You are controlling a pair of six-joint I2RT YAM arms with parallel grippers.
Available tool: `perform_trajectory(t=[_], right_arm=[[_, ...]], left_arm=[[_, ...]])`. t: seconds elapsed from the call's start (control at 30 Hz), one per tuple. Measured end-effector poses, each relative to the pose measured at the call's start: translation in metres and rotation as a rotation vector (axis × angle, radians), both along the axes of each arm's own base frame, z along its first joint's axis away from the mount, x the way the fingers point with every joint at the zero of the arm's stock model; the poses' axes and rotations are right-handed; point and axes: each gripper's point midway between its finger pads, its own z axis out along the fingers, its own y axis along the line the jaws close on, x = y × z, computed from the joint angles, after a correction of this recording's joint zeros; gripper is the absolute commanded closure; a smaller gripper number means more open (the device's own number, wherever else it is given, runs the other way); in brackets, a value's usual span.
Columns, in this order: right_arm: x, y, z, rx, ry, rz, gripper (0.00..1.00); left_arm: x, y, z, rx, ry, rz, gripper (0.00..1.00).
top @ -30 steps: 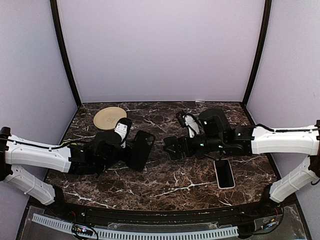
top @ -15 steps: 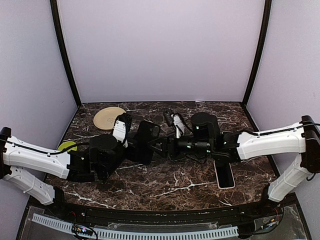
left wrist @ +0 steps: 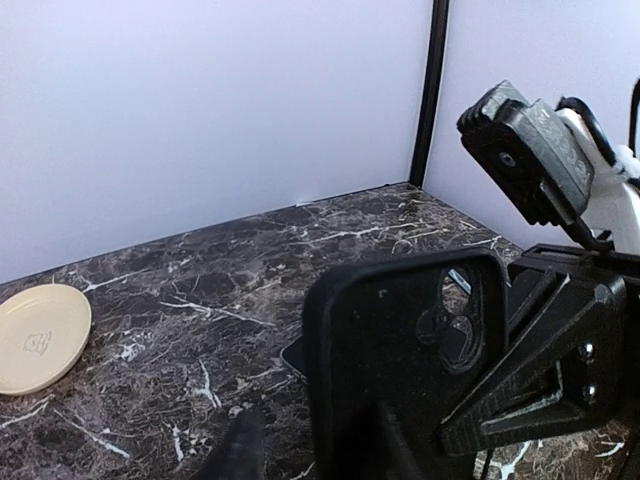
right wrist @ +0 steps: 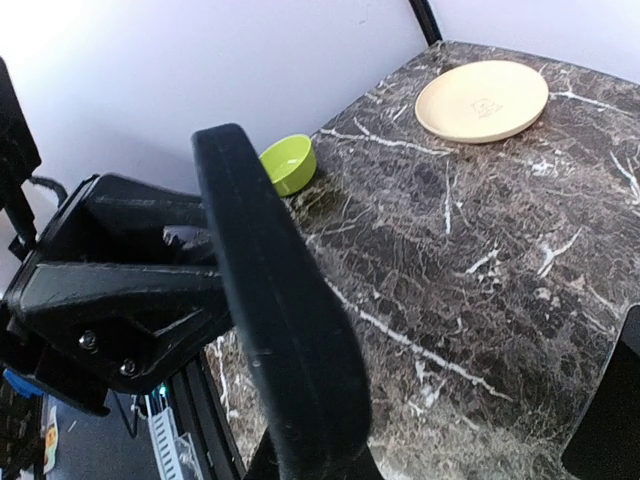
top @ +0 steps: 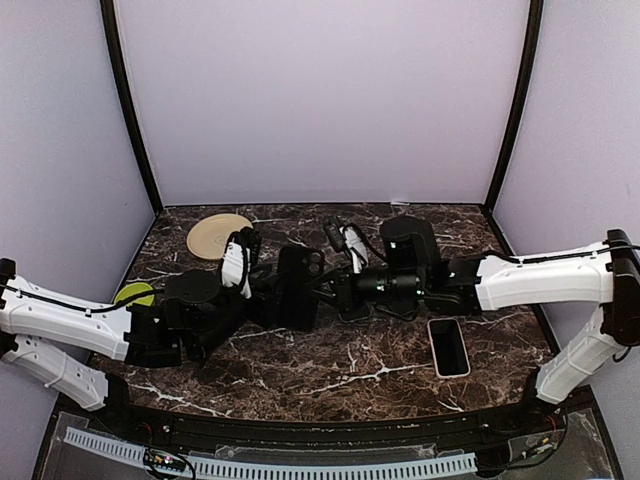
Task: Put the phone into the phone case
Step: Pass from the left arm to the right, then place the phone case at the center of the board.
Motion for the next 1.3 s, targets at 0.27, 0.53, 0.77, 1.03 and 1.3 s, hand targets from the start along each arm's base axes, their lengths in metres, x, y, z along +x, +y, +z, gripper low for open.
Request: perform_trajectory(t=[0.27, 0.53, 0.77, 1.03, 1.3], right_arm=[[-0.005, -0.062, -0.011, -0.166, 0.152, 0.056, 1.0], [-0.054, -0.128, -0.106, -0.386, 0.522, 0.109, 1.0], [-0.056, -0.153, -0.155, -0.514, 0.675, 0.101, 0.97], [-0.044, -0.168, -0.183, -0.632, 0.714, 0.035, 0.59], [0.011, -0.178, -0.163, -0.768, 0.546, -0.149, 0.15]], left_arm=[[-0.01, 0.011, 0.002, 0.001, 0.064, -0.04, 0.23], [0.009, 0.032, -0.016, 0.081, 0.248, -0.007, 0.22], [0.022, 0.034, -0.018, 0.157, 0.312, -0.032, 0.22], [0.024, 0.017, -0.012, 0.185, 0.32, -0.117, 0.22], [0.038, 0.018, -0.007, 0.218, 0.299, -0.129, 0.13]])
